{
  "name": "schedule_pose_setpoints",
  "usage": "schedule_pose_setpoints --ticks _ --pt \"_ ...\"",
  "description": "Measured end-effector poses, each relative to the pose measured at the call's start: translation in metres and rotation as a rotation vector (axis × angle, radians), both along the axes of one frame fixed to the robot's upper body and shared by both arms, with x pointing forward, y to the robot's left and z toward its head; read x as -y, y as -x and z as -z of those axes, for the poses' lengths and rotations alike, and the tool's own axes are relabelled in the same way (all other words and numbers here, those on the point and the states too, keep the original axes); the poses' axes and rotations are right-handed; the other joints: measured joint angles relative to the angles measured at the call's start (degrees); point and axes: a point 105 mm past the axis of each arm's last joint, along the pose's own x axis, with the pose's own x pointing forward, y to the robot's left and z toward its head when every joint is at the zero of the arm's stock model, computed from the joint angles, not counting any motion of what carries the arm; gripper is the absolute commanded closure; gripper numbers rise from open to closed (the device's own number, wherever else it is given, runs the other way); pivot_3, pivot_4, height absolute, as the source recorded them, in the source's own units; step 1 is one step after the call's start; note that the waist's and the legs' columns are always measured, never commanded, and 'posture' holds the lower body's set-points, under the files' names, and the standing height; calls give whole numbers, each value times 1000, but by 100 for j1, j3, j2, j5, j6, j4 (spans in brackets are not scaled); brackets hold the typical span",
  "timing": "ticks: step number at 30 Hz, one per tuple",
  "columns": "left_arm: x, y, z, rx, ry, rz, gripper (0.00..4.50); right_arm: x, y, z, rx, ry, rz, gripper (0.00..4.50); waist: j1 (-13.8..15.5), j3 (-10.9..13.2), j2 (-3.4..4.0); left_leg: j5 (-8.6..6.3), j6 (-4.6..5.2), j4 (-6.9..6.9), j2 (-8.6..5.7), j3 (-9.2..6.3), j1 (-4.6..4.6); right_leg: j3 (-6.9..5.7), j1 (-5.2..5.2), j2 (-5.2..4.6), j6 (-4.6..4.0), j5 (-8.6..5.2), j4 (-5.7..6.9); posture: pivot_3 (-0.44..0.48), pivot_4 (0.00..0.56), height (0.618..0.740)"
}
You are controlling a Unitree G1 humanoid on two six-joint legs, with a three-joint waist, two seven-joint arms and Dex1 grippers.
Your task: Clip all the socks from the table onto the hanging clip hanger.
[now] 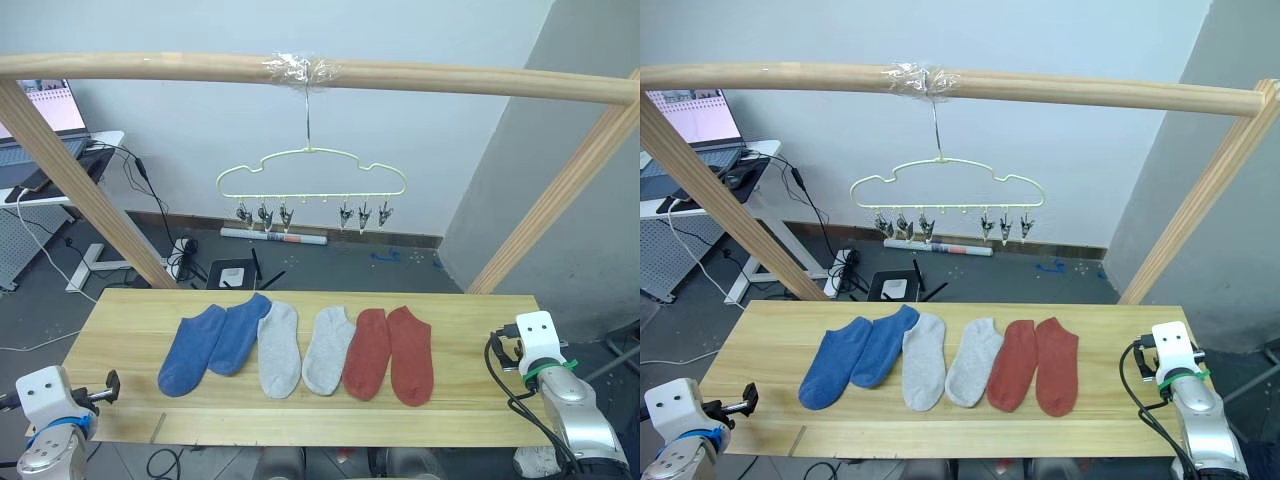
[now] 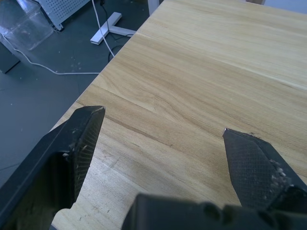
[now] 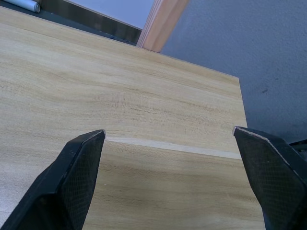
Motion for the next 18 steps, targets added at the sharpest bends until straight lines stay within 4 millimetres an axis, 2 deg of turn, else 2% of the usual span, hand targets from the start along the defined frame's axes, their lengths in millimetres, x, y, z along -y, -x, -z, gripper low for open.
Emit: schedule_pose_setpoints --ticks 4,10,14,15,18 --pt "-1 -1 -2 -4 0 -27 34 0 0 0 -1 0 1 35 0 1 0 0 0 0 1 -1 0 0 0 0 0 0 2 150 122 740" --pt "-4 -8 -21 21 -64 -71 34 -1 -2 -4 12 2 -5 35 8 1 0 0 0 0 1 -1 0 0 0 0 2 1 3 170 122 740" --pt "7 -13 -31 72 -48 -20 34 -2 -3 -4 13 2 -8 35 20 2 0 0 0 0 1 0 0 1 -1 0 0 0 3 164 127 740" --pt "11 -13 -33 91 -38 -9 34 -3 -3 -4 13 1 -9 35 21 2 0 0 0 0 1 0 0 2 -1 0 0 0 3 126 135 740" --pt "19 -14 -39 160 9 1 34 -5 -4 -6 21 -2 -15 35 3 5 2 0 0 0 2 0 0 3 -2 0 -3 -2 3 92 127 740"
